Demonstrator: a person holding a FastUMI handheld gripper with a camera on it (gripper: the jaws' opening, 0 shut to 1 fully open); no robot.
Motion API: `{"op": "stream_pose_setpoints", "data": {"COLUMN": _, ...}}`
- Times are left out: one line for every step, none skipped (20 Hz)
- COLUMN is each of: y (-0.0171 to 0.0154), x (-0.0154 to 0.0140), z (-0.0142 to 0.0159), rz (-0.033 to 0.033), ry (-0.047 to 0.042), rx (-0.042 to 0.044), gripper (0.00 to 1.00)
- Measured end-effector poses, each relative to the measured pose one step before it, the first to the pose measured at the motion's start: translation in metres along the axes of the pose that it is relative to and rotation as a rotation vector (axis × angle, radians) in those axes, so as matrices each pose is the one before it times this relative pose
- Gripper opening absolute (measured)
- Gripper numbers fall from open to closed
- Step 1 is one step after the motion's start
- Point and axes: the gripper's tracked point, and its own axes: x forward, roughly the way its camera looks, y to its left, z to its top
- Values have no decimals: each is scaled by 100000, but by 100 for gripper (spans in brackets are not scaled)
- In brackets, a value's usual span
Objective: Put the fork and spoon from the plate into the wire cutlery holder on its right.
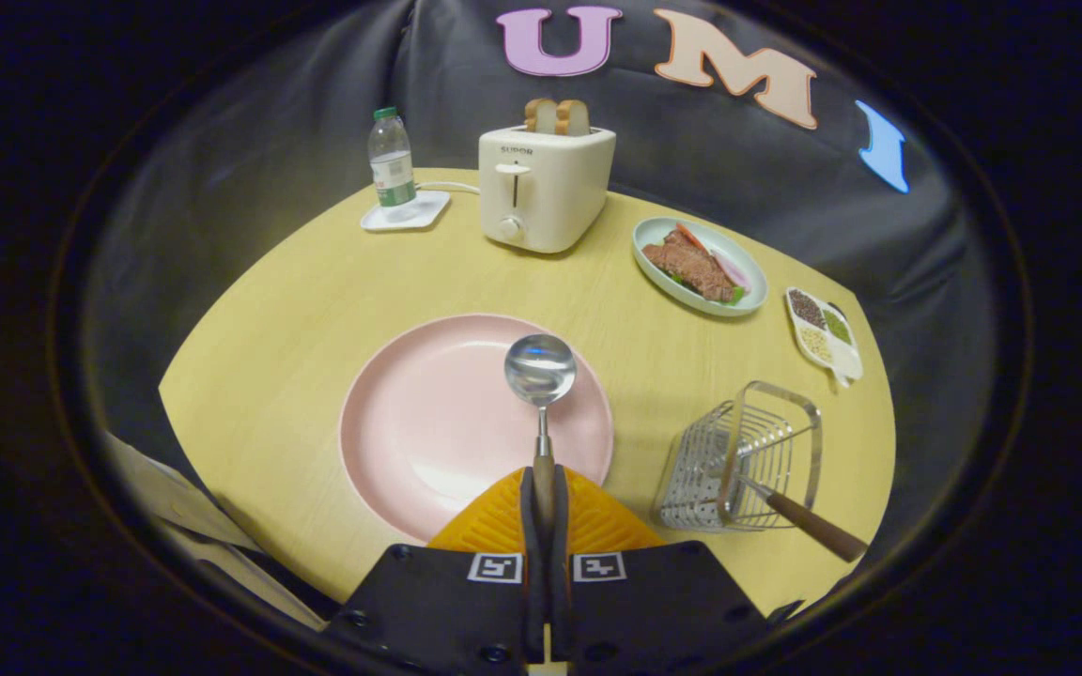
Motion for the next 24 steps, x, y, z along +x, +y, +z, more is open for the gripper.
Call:
{"op": "stream_pose_setpoints", "data": {"y": -516, "x": -377, "z": 66, "rz": 158, "ry": 409, "rx": -124, "gripper": 6}}
{"op": "stream_pose_setpoints", "data": {"y": -563, "x": -375, "z": 79, "rz": 395, "ry": 601, "rx": 379, "gripper": 6}}
{"op": "stream_pose_setpoints", "data": {"y": -493, "x": -353, "z": 88, "rz": 516, "ry": 610, "rx": 916, "gripper": 6}}
{"op": "stream_pose_setpoints", "data": {"y": -545, "x": -307, "z": 21, "rz": 208, "ry": 735, "rx": 1187, "gripper": 6}}
{"op": "stream_pose_setpoints", "data": {"y": -590, "x": -385, "z": -62, "rz": 6, "ry": 839, "rx": 1117, "gripper": 6}}
{"op": "stream_pose_setpoints", "data": {"y": -719, "x": -300, "z": 19, "rz": -210, "ry": 302, "rx": 595, "gripper": 6}}
{"op": "stream_pose_setpoints", "data": {"y": -738, "x": -331, "z": -3, "rz": -625, "ry": 516, "rx": -145, "gripper": 6}}
{"op": "stream_pose_setpoints", "data": {"y": -712, "x": -274, "z": -113, "rz": -796, "ry": 792, "rx": -73, "gripper": 6}}
{"op": "stream_pose_setpoints", "data": {"y": -701, "x": -415, "z": 8, "rz": -599, "ry": 411, "rx": 286, "gripper": 6}}
{"op": "stream_pose_setpoints", "data": {"y": -554, "x": -264, "z": -50, "rz": -272, "ry": 439, "rx": 714, "gripper": 6}}
{"op": "stream_pose_setpoints", "data": {"y": -484, "x": -284, "z": -51, "rz": -106, "ry": 330, "rx": 886, "gripper": 6}}
{"op": "stream_pose_setpoints", "data": {"y": -429, "x": -324, "z": -17, "rz": -225, "ry": 375, "rx": 687, "gripper": 6}}
{"op": "stream_pose_setpoints", "data": {"y": -582, "x": -317, "z": 6, "rz": -592, "ry": 281, "rx": 613, "gripper": 6}}
{"op": "stream_pose_setpoints", "data": {"y": -598, "x": -274, "z": -29, "rz": -668, "ry": 368, "rx": 607, "gripper": 6}}
{"op": "stream_pose_setpoints", "data": {"y": -462, "x": -226, "z": 12, "rz": -289, "ry": 190, "rx": 883, "gripper": 6}}
{"op": "stream_pose_setpoints", "data": {"y": -457, "x": -130, "z": -139, "rz": -97, "ry": 496, "rx": 1634, "gripper": 6}}
{"op": "stream_pose_setpoints", "data": {"y": -444, "x": -137, "z": -170, "rz": -48, "ry": 842, "rx": 2107, "gripper": 6}}
{"op": "stream_pose_setpoints", "data": {"y": -459, "x": -105, "z": -192, "rz": -113, "ry": 760, "rx": 2129, "gripper": 6}}
{"op": "stream_pose_setpoints", "data": {"y": -478, "x": 58, "z": -121, "rz": -603, "ry": 576, "rx": 2204, "gripper": 7}}
{"op": "stream_pose_setpoints", "data": {"y": -221, "x": -139, "z": -156, "rz": 252, "ry": 979, "rx": 1761, "gripper": 7}}
{"op": "stream_pose_setpoints", "data": {"y": -140, "x": -189, "z": 7, "rz": 76, "ry": 216, "rx": 1915, "gripper": 8}}
{"op": "stream_pose_setpoints", "data": {"y": -368, "x": 61, "z": -43, "rz": -151, "ry": 385, "rx": 1564, "gripper": 8}}
{"op": "stream_pose_setpoints", "data": {"y": -225, "x": -151, "z": -93, "rz": -35, "ry": 626, "rx": 1440, "gripper": 8}}
{"op": "stream_pose_setpoints", "data": {"y": -223, "x": -144, "z": -39, "rz": -88, "ry": 518, "rx": 1134, "gripper": 8}}
